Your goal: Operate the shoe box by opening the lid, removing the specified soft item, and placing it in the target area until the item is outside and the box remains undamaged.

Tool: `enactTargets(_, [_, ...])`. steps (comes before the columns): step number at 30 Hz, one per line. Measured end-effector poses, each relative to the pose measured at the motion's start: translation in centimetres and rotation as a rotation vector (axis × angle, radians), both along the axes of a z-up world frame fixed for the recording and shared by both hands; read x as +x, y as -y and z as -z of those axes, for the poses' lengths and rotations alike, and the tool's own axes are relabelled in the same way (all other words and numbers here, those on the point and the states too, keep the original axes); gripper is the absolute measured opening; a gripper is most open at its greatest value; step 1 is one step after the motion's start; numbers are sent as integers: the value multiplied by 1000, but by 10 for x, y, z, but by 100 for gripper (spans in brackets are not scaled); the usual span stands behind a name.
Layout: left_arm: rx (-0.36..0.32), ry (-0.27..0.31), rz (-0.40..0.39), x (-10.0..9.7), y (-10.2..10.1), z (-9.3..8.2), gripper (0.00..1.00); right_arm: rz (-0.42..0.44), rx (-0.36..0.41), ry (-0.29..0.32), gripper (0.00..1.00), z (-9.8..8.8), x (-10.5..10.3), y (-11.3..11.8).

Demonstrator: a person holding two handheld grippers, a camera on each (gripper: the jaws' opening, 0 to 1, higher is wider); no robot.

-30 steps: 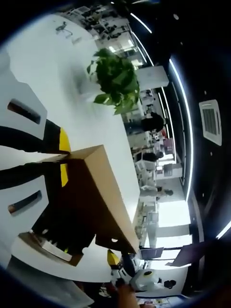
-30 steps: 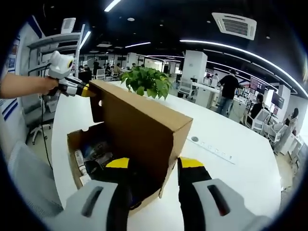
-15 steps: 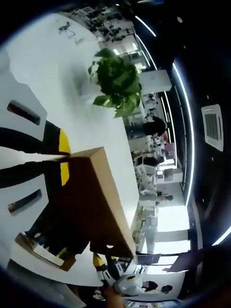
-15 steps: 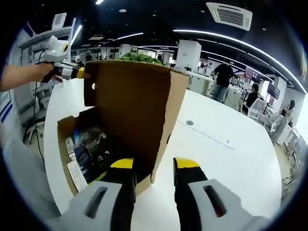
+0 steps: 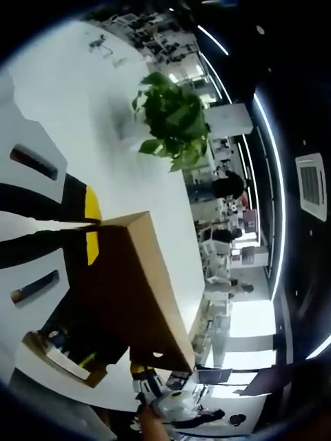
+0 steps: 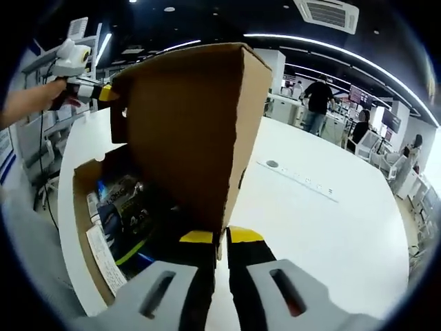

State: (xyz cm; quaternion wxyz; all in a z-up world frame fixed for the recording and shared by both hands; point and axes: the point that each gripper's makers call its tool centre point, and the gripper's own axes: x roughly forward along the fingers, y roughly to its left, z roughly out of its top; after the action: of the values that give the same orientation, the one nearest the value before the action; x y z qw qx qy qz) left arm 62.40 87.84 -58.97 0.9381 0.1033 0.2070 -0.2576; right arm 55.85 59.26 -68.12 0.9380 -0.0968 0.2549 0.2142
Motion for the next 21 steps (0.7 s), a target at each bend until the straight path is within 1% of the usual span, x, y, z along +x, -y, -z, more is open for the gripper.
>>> enactTargets(7, [9,-12,-10,-4,-5,-1,0,-2,19,-6,1,1,5,-2])
enactTargets(12, [17,-16,-10,-4,-8,2,0,-5,31,-6,1,1,8,-4])
enactTargets(15, [18,-10,-5,-1,-8,3,0,1,35,-4,1,1,9,-4])
enactTargets(21, [11,6,-5,11,-6,3,1,15,41,2,0,0,12,-3])
